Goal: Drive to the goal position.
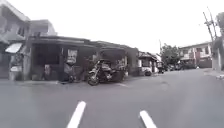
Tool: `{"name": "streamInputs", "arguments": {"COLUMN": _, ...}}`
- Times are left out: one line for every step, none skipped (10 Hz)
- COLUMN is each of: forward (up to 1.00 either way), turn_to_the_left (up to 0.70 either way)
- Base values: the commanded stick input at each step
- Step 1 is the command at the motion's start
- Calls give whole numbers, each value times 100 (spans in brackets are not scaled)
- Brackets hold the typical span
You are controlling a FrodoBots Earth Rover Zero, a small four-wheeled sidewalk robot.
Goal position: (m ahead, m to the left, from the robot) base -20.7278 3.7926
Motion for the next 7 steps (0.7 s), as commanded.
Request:
{"name": "streamInputs", "arguments": {"forward": 0, "turn_to_the_left": 85}}
{"name": "streamInputs", "arguments": {"forward": 0, "turn_to_the_left": 85}}
{"name": "streamInputs", "arguments": {"forward": 0, "turn_to_the_left": 85}}
{"name": "streamInputs", "arguments": {"forward": 0, "turn_to_the_left": 85}}
{"name": "streamInputs", "arguments": {"forward": 0, "turn_to_the_left": 85}}
{"name": "streamInputs", "arguments": {"forward": 0, "turn_to_the_left": 85}}
{"name": "streamInputs", "arguments": {"forward": 0, "turn_to_the_left": 85}}
